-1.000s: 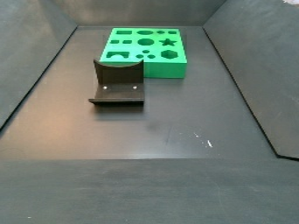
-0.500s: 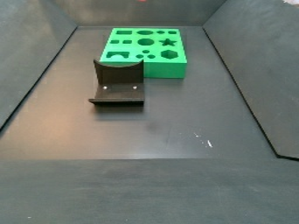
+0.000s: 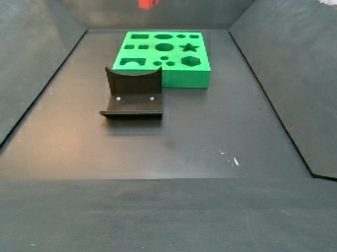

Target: Insert the double-square object.

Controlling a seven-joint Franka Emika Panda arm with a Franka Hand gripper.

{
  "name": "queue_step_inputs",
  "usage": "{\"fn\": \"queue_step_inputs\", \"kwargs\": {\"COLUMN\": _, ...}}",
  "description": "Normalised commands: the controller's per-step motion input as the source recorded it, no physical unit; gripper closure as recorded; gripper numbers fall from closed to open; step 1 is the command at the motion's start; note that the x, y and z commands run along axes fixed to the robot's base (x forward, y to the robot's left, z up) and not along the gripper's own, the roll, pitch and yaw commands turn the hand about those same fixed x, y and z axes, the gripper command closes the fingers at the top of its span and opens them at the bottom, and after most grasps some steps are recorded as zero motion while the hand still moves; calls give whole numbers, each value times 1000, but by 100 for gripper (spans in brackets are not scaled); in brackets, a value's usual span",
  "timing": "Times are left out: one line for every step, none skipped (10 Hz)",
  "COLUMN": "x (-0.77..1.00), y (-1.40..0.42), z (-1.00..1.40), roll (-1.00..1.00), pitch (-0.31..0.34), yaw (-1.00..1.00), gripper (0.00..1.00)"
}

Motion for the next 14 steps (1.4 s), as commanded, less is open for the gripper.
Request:
{"fn": "queue_step_inputs", "kwargs": {"x": 857, "y": 326, "z": -131, "roll": -59, "pitch": 0, "yaw": -463, "gripper": 100}}
{"fn": "queue_step_inputs", "kwargs": {"x": 740, "y": 326, "z": -140, "roll": -53, "pitch": 0, "yaw": -551, "gripper": 100}}
{"fn": "queue_step_inputs", "kwargs": {"x": 457, "y": 257, "z": -223, "roll": 0, "pitch": 0, "yaw": -751, "gripper": 100}}
{"fn": "queue_step_inputs", "kwargs": {"x": 300, "y": 203, "z": -249, "roll": 0, "pitch": 10, "yaw": -843, "gripper": 100}}
{"fn": "queue_step_inputs", "kwargs": {"x": 314, "y": 180, "z": -211, "roll": 0, "pitch": 0, "yaw": -860, "gripper": 100}}
{"fn": "queue_step_inputs", "kwargs": {"x": 289, "y": 123, "z": -231, "roll": 0, "pitch": 0, "yaw": -894, "gripper": 100}}
{"fn": "queue_step_inputs", "kwargs": {"x": 300, "y": -23, "z": -169, "roll": 0, "pitch": 0, "yaw": -803, "gripper": 100}}
{"fn": "queue_step_inputs", "kwargs": {"x": 406, "y": -209, "z": -66, "roll": 0, "pitch": 20, "yaw": -626, "gripper": 100}}
{"fn": "queue_step_inputs", "kwargs": {"x": 540, "y": -331, "z": -63, "roll": 11, "pitch": 31, "yaw": -440, "gripper": 100}}
{"fn": "queue_step_inputs", "kwargs": {"x": 540, "y": -377, "z": -109, "roll": 69, "pitch": 53, "yaw": -380, "gripper": 100}}
{"fn": "queue_step_inputs", "kwargs": {"x": 237, "y": -266, "z": -223, "roll": 111, "pitch": 34, "yaw": -660, "gripper": 100}}
{"fn": "queue_step_inputs", "kwargs": {"x": 0, "y": -69, "z": -297, "roll": 134, "pitch": 0, "yaw": -1000, "gripper": 100}}
{"fn": "queue_step_inputs", "kwargs": {"x": -66, "y": -11, "z": -260, "roll": 147, "pitch": 26, "yaw": -1000, "gripper": 100}}
{"fn": "queue_step_inputs", "kwargs": {"x": -89, "y": -9, "z": -231, "roll": 136, "pitch": 71, "yaw": -997, "gripper": 100}}
